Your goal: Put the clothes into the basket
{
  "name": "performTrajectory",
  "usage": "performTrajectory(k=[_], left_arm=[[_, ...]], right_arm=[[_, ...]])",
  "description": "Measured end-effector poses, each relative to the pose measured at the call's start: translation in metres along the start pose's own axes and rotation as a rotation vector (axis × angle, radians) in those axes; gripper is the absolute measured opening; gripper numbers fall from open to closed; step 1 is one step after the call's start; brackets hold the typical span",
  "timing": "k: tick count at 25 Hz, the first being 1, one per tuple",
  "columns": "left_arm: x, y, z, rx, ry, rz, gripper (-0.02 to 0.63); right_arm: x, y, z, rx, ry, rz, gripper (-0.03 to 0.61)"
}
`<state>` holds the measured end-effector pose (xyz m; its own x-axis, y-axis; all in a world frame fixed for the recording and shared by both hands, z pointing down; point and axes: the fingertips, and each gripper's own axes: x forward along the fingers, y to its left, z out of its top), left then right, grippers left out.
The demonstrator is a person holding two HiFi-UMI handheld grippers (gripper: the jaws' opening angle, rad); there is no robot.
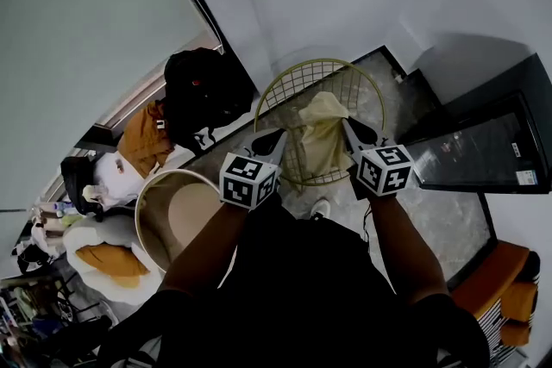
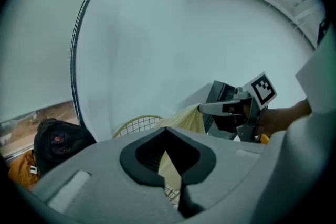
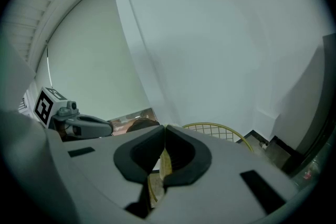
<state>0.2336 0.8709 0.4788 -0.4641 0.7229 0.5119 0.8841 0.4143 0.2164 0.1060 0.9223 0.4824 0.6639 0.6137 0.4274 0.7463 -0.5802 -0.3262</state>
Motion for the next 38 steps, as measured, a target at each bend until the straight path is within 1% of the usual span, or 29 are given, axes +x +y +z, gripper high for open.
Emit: performTrajectory(k=[4,8,14,18,24,28,38], left_arm=[[-0.007,-0.035,-0.004,0.001,-0.013,-0.001,0.003],[-0.020,-0.068,-0.015,0.007,-0.015,-0.014,0.003],[-0.026,-0.091,-0.021,0.040,-0.002,-0.023,0.003],[-0.021,-0.111,-0.015,0.080,0.003,-0.059,0.003],[-0.018,-0.129,-0.007,0.124,0.001,-0.132,0.003],[-0.024,-0.137,-0.010,0.161,0.003,-0.186,0.003],[-0.063,-0.135,-0.020,0.236,0.000,-0.322,0.003]], right_arm=[[-0.039,0.000,-0.006,0.002,-0.039,0.019,0.020],[-0.069,0.001,-0.017,-0.006,-0.066,0.027,0.020],[-0.102,0.003,-0.027,0.016,-0.095,0.022,0.018],[-0.124,-0.004,-0.031,0.030,-0.112,0.002,0.018],[-0.149,-0.002,-0.035,0.051,-0.140,-0.054,0.018],[-0.167,0.006,-0.037,0.063,-0.174,-0.110,0.018],[-0.206,0.055,-0.049,0.126,-0.254,-0.277,0.018]])
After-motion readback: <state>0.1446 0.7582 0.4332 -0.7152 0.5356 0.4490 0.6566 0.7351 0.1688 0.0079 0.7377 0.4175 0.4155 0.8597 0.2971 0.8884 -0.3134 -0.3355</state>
